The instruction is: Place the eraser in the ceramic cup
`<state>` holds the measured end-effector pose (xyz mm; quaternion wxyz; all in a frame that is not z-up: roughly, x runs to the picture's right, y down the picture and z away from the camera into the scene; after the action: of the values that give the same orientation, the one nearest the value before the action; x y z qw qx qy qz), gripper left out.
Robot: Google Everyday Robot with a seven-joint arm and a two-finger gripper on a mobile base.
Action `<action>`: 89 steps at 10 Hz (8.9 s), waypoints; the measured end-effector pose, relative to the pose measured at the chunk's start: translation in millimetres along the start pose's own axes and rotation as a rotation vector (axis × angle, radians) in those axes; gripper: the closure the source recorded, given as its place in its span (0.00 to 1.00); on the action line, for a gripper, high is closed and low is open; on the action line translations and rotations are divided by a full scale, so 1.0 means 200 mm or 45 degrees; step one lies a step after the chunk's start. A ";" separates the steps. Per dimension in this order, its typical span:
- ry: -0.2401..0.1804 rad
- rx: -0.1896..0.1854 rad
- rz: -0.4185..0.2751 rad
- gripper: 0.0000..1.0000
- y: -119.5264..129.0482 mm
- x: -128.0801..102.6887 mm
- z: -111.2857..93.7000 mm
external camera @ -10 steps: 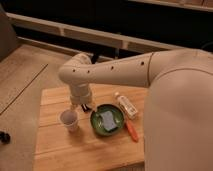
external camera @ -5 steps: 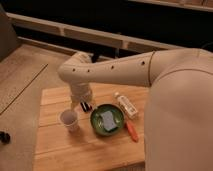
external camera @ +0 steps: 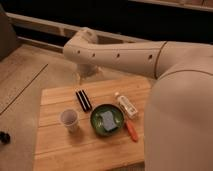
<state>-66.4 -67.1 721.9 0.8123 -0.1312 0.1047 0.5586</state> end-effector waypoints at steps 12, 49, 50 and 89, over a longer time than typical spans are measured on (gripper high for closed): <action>-0.146 -0.297 0.096 0.35 0.03 -0.30 0.54; 0.570 -0.642 -0.432 0.88 0.74 -0.09 1.36; 0.565 -0.643 -0.428 0.98 0.74 -0.11 1.36; -0.216 -0.590 -0.468 1.00 1.18 0.11 0.06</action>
<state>-279.2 36.2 703.4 0.8540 -0.2826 -0.1192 0.4202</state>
